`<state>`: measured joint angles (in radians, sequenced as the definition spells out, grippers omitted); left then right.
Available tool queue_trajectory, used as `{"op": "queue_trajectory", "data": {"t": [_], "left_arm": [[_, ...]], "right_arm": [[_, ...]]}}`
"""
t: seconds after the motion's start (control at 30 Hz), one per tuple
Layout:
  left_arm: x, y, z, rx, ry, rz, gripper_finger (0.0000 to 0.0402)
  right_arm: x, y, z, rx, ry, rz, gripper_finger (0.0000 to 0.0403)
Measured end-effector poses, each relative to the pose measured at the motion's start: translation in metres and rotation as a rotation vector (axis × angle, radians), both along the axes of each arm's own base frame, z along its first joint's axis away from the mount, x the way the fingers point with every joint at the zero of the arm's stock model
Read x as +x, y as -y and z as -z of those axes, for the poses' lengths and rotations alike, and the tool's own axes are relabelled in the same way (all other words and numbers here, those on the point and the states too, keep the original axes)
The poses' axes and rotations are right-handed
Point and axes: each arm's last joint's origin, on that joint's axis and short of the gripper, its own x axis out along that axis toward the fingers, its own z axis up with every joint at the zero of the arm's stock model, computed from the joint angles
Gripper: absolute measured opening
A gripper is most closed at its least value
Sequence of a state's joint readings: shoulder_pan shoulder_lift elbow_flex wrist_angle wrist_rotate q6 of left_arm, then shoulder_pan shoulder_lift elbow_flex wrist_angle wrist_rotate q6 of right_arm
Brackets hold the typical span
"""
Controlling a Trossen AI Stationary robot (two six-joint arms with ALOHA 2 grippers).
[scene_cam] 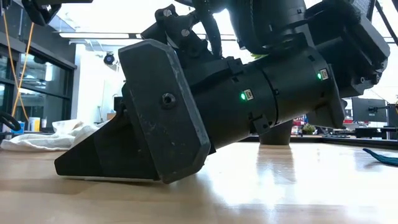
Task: Pick and placing Produce into tupperware
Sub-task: Put the blackberry into the blue bin
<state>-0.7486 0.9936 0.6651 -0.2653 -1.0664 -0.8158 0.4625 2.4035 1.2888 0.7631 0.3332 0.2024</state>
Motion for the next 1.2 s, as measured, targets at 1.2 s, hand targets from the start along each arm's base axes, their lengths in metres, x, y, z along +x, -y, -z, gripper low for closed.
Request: {"op": "queue_trajectory", "data": {"t": [1.2], "left_arm": [[0.0001,0.0001,0.0000,0.000,0.000,0.000,0.0131]], "right_arm": [[0.0010,0.0015,-0.0008,0.013,0.007,-0.001,0.0158]]}}
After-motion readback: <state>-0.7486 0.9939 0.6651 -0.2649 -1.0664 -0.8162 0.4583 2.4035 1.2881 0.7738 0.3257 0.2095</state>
